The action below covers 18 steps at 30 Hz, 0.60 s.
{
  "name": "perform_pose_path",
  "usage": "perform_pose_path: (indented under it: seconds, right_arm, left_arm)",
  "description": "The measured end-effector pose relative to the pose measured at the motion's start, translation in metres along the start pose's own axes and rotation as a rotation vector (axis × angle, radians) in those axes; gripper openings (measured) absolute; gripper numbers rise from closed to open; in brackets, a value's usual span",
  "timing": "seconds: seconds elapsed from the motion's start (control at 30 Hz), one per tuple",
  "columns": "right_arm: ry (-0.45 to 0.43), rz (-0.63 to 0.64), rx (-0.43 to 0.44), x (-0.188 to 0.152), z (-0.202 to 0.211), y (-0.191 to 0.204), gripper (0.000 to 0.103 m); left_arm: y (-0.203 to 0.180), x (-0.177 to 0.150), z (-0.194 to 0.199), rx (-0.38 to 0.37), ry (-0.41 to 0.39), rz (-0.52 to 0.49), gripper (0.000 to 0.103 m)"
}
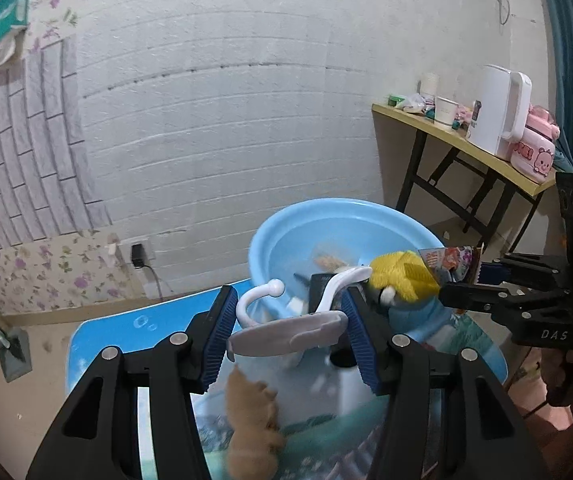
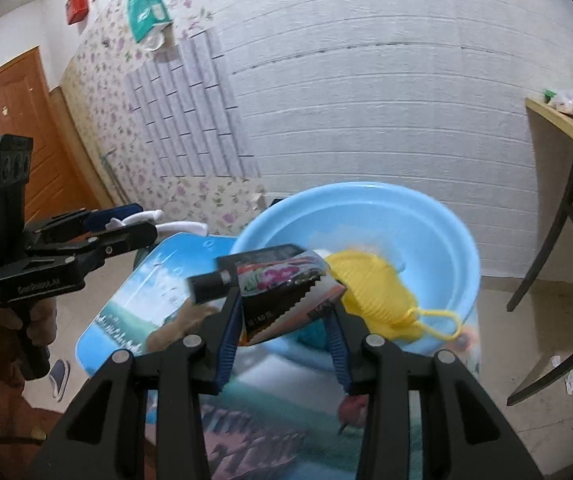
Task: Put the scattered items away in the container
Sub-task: 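Carry the hook and the patterned packet over the basin with both grippers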
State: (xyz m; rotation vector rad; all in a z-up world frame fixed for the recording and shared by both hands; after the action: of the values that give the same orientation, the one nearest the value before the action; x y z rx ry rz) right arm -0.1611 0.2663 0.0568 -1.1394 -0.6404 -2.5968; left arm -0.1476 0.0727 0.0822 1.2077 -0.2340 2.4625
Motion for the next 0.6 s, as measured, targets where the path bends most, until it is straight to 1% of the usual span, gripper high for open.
perform_pose_path:
  seconds: [0.17, 0.33, 0.43, 0.6]
  right_arm:
    - [0.017, -0.029, -0.013, 0.007, -0.017, -0.018, 0.039]
    - [0.027, -0.046, 0.003, 0.013, -0.034, -0.024, 0.039]
    - [0.037, -0.027, 0.011, 0.016, -0.043, -0.022, 0.039]
    - [0.028, -0.001, 0.009, 0.018, -0.051, -0.021, 0.039]
  left_arm:
    - [-0.007, 0.014, -0.036, -0.031, 0.041, -0.007, 0.054]
    - [-0.008, 0.021, -0.071, -0.043, 0.084, -0.018, 0.054]
    - [-0.010, 0.021, -0.087, -0.036, 0.101, -0.036, 0.054]
    - [-0.013, 0.019, -0.103, -0.059, 0.122, -0.043, 0.054]
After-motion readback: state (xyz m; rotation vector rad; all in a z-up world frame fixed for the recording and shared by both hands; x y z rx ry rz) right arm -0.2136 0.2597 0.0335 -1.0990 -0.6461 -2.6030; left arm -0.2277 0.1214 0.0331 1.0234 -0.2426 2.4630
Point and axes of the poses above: each gripper's, at about its wrist camera, not at the fingertips, and z roughly against the way its jaws point, y to its left, x to its top, the point moved 2 cm from there along -z, roughly the way its jaws point, and after that the axes turned 5 degrees about -z, right-handed, at the moved point
